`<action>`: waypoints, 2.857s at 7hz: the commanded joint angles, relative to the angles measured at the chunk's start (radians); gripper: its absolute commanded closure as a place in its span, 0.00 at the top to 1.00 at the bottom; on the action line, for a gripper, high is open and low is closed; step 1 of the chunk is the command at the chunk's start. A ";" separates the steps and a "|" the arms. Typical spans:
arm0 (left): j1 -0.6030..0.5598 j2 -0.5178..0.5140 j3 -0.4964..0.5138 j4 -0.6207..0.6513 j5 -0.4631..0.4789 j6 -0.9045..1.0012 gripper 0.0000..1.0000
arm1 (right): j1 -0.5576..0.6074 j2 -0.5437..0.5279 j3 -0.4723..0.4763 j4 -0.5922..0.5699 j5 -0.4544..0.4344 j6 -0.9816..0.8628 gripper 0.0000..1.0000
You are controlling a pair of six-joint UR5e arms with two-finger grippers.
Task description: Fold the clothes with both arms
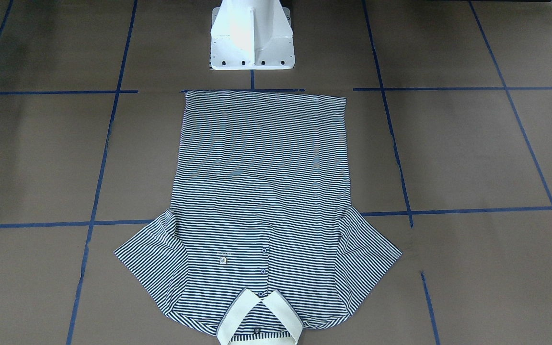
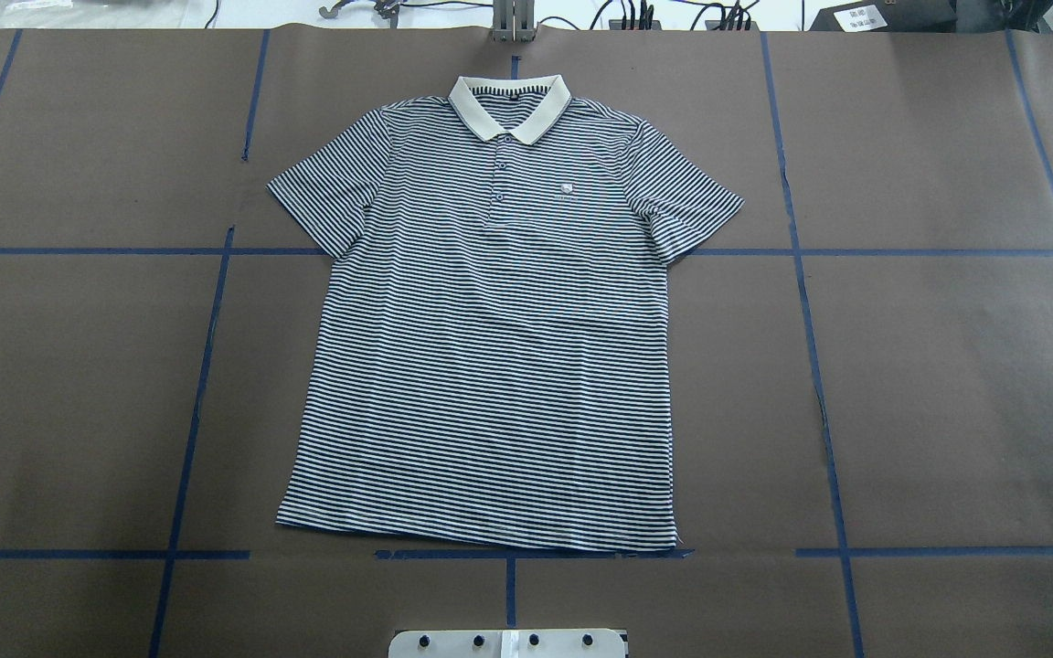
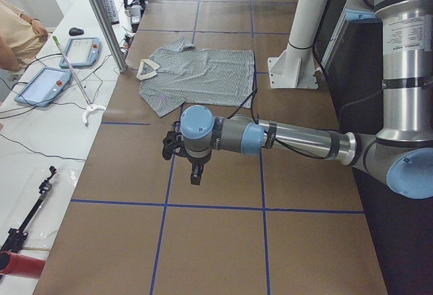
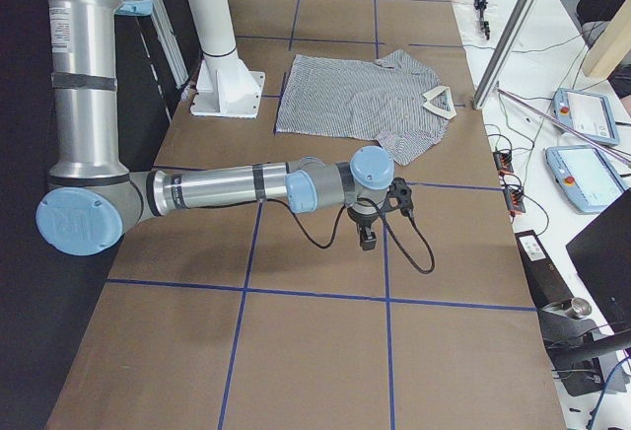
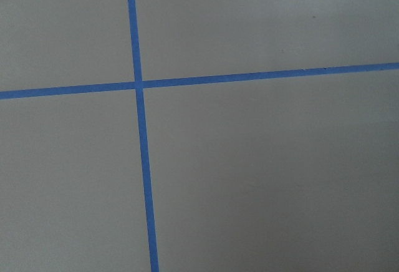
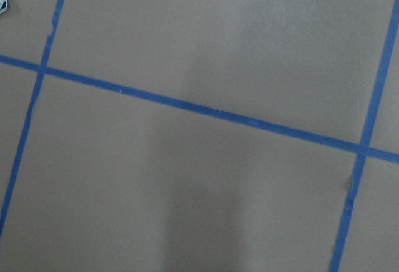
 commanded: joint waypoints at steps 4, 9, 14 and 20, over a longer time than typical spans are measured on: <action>0.000 0.003 -0.013 -0.085 -0.006 0.010 1.00 | -0.449 0.396 -0.232 0.374 -0.432 1.074 0.95; 0.000 0.003 -0.011 -0.088 -0.006 0.012 1.00 | -0.513 0.548 -0.460 0.411 -0.494 1.197 0.83; 0.000 0.003 -0.005 -0.108 -0.006 0.012 1.00 | -0.530 0.555 -0.488 0.410 -0.515 1.198 0.62; 0.000 0.004 -0.005 -0.108 -0.006 0.012 1.00 | -0.553 0.557 -0.428 0.413 -0.512 1.211 0.00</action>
